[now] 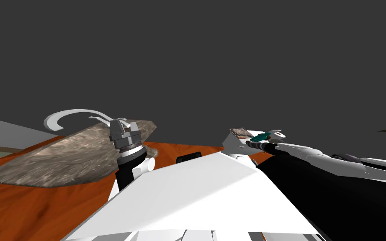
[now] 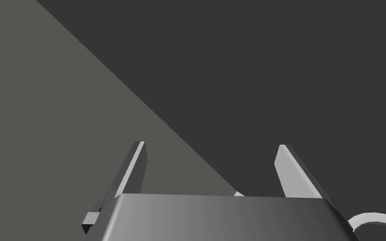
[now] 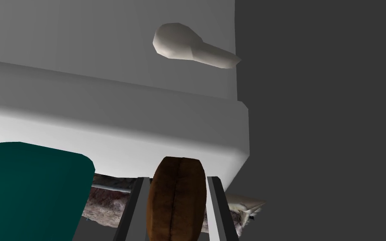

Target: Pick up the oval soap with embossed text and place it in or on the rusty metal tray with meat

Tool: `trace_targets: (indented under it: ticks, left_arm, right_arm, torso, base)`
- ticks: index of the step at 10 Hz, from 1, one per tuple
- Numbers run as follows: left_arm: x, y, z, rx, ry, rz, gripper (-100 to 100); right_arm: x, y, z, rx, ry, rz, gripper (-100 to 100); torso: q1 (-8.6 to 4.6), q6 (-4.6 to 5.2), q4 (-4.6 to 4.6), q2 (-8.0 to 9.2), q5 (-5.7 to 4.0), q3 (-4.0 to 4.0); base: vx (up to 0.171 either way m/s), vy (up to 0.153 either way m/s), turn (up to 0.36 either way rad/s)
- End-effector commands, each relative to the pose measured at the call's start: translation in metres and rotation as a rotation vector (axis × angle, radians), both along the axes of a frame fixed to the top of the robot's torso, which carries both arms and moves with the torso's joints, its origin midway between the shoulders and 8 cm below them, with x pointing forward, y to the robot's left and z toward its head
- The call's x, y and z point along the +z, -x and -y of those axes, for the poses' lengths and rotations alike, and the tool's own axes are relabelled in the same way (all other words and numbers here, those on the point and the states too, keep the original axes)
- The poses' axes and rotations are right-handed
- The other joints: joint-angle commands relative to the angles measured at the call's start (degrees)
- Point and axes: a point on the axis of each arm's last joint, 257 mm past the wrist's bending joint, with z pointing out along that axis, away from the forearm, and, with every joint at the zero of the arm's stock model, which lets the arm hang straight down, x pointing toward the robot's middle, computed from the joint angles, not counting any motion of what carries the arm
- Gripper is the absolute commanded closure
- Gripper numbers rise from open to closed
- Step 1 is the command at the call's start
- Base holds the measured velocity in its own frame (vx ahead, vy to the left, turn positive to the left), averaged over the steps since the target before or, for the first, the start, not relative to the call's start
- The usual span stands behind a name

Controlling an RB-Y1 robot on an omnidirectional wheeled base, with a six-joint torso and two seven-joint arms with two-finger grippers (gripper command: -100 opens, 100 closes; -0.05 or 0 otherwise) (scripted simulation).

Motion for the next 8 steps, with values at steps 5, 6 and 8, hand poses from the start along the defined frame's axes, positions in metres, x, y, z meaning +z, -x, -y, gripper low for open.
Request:
trace_targets:
  ticks: [5,6,8]
  left_arm:
    - [0.000,0.000,0.000,0.000,0.000,0.000,0]
    - [0.000,0.000,0.000,0.000,0.000,0.000,0]
    - [0.000,0.000,0.000,0.000,0.000,0.000,0]
  right_arm:
    - [0.011,-0.001,0.003,0.013,-0.002,-0.015,100]
    - [0.015,0.005,0.010,-0.011,-0.001,-0.026,100]
    - [0.025,0.014,0.022,-0.050,0.003,-0.043,100]
  torso:
    - [-0.18,-0.14,0.04,0.21,-0.05,0.11]
    - [-0.02,-0.02,0.07,0.48,-0.02,0.25]
    - [0.28,0.08,0.16,0.84,0.09,0.47]
  base:
    - [0.035,0.030,-0.092]
    - [-0.106,0.111,-0.086]
    - [-0.119,0.122,-0.063]
